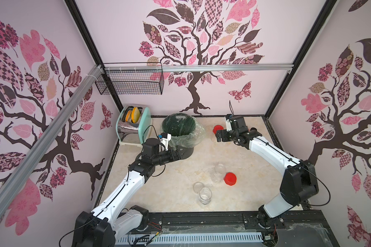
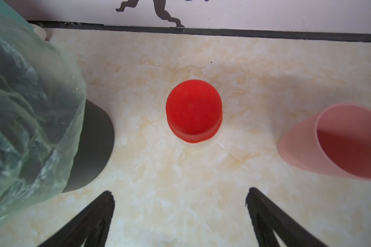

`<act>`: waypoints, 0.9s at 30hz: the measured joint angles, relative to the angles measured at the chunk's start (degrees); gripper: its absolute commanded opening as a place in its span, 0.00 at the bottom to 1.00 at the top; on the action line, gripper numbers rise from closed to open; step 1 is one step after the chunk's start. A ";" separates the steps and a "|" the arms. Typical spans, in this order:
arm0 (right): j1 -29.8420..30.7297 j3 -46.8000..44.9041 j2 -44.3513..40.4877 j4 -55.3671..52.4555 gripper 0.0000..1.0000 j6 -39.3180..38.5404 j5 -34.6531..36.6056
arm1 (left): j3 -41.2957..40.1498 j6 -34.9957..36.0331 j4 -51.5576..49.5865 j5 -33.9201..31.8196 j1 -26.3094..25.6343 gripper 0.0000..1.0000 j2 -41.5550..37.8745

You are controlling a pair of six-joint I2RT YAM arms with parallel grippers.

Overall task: Empty expired oatmeal from jars
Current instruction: Pick up the jar from the center of the board.

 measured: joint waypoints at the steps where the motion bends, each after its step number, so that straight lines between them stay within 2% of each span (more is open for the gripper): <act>1: -0.11 1.18 1.42 0.17 1.00 -0.26 0.15 | 0.24 0.13 0.26 0.00 -0.15 0.98 0.68; 17: -2.12 15.21 18.25 0.35 0.97 -1.57 2.49 | 5.44 -0.66 3.89 -1.03 -3.30 0.98 9.09; 27: -2.29 19.96 22.45 -0.31 0.87 -1.95 2.86 | 5.62 -0.33 2.73 -0.90 -4.33 0.98 6.23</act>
